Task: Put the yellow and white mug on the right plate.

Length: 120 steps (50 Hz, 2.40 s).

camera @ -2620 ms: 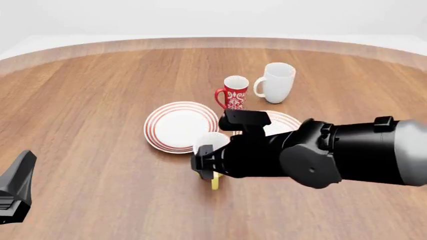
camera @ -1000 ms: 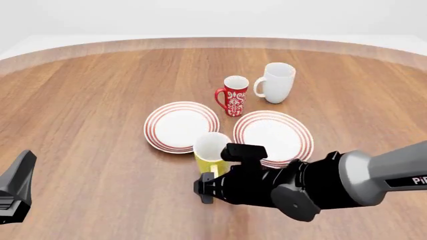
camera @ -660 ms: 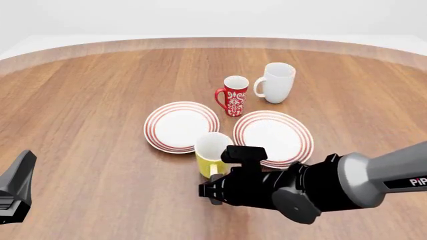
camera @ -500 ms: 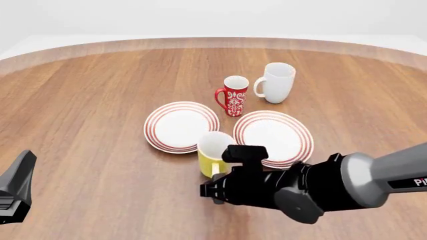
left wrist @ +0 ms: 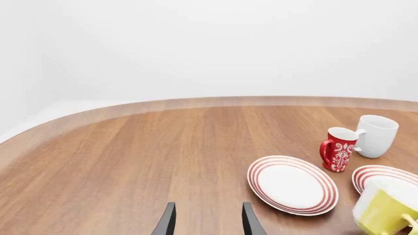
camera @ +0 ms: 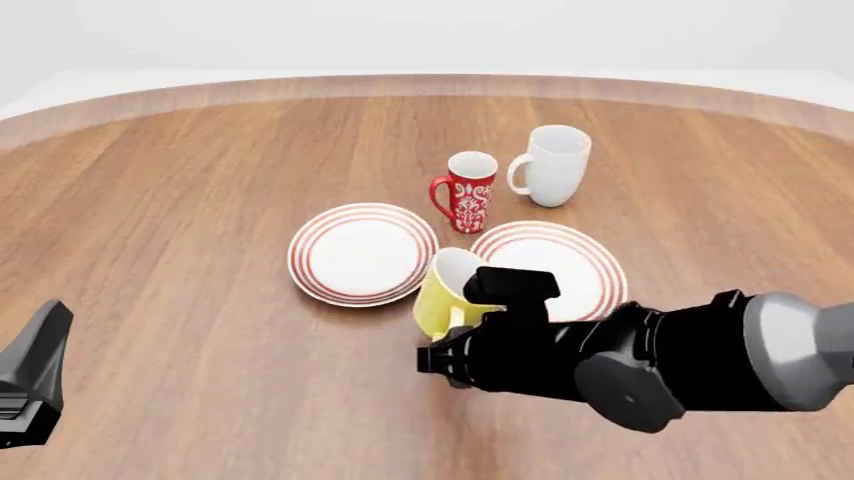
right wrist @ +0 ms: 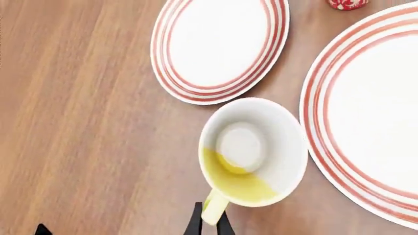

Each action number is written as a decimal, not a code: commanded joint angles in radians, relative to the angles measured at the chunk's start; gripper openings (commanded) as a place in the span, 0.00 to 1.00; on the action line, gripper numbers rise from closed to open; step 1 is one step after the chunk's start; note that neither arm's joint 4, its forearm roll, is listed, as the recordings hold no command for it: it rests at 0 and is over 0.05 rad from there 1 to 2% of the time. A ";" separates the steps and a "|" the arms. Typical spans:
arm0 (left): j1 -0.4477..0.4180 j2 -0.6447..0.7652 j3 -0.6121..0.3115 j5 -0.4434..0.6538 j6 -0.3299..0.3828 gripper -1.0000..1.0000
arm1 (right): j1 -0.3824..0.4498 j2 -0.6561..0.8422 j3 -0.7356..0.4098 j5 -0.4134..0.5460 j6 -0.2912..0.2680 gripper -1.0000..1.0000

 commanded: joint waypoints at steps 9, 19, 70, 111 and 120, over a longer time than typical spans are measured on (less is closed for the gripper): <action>0.000 0.000 0.000 0.000 0.000 1.00 | -0.022 -0.094 -0.005 0.084 -0.029 0.00; 0.000 0.000 0.000 0.000 0.000 1.00 | -0.060 -0.145 -0.016 0.155 -0.091 0.00; 0.000 0.000 0.000 0.000 0.000 1.00 | -0.249 -0.172 -0.080 0.307 -0.297 0.00; 0.000 0.000 0.000 0.000 0.000 1.00 | -0.374 -0.089 -0.139 0.322 -0.419 0.00; 0.000 0.000 0.000 0.000 0.000 1.00 | -0.387 -0.066 -0.127 0.295 -0.416 0.00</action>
